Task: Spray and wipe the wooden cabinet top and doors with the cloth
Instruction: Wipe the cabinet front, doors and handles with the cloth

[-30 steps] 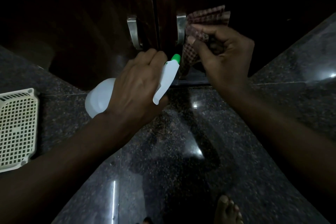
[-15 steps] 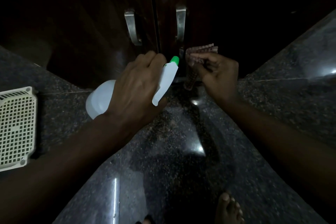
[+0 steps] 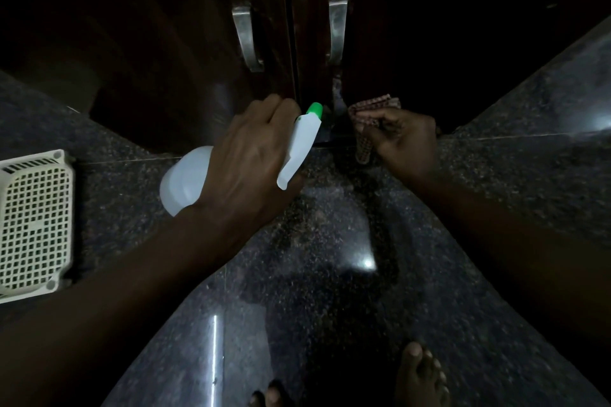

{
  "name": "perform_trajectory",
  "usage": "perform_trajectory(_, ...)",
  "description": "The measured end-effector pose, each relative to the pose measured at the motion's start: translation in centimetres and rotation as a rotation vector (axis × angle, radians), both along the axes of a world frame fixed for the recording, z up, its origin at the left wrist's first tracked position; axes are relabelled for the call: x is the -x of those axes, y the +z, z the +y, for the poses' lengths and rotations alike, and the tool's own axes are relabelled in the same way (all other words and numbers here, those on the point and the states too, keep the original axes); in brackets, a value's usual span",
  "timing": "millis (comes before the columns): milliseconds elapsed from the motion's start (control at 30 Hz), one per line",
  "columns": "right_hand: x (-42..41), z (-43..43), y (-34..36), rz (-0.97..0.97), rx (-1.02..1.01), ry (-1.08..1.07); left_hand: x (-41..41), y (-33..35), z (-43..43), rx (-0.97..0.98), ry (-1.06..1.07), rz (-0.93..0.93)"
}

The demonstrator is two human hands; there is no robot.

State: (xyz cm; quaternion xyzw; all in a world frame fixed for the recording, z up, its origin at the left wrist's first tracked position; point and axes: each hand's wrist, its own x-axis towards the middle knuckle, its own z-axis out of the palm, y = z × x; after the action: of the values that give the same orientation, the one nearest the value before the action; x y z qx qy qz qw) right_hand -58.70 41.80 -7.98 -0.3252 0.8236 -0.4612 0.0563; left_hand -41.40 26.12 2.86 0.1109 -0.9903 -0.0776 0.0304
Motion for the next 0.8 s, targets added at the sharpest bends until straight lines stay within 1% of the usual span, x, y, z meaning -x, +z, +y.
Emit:
perform_trajectory(33, 0.2, 0.1, 0.0, 0.001, -0.020, 0.005, 0.0, -0.2, 0.0, -0.028, 0.003, 0.011)
perform_trajectory(133, 0.4, 0.1, 0.1, 0.005, -0.033, 0.008, -0.3, -0.7, -0.2, -0.032, -0.007, 0.032)
perform_trajectory(233, 0.3, 0.1, 0.0, 0.012, -0.008, -0.003, -0.5, -1.1, -0.1, -0.125, 0.003, 0.081)
perform_trajectory(333, 0.3, 0.0, 0.0, 0.018, -0.007, -0.001, -0.9, -1.7, 0.1, -0.120, 0.027, 0.055)
perform_trajectory(467, 0.0, -0.1, 0.5, 0.011, 0.011, -0.015, -1.7, -2.1, -0.1, -0.167, 0.050, 0.019)
perform_trajectory(567, -0.5, -0.7, 1.8, 0.002, 0.074, -0.023, -1.9, -2.5, -0.5, -0.173, 0.035, -0.036)
perform_trajectory(700, -1.5, -3.1, 4.1, -0.001, 0.219, 0.036, -2.0, -2.8, -0.6, -0.154, 0.019, -0.037)
perform_trajectory(800, -1.8, -4.6, 3.6, 0.001, 0.228, 0.096, -2.0, -2.8, -0.5, -0.148, 0.010, -0.028)
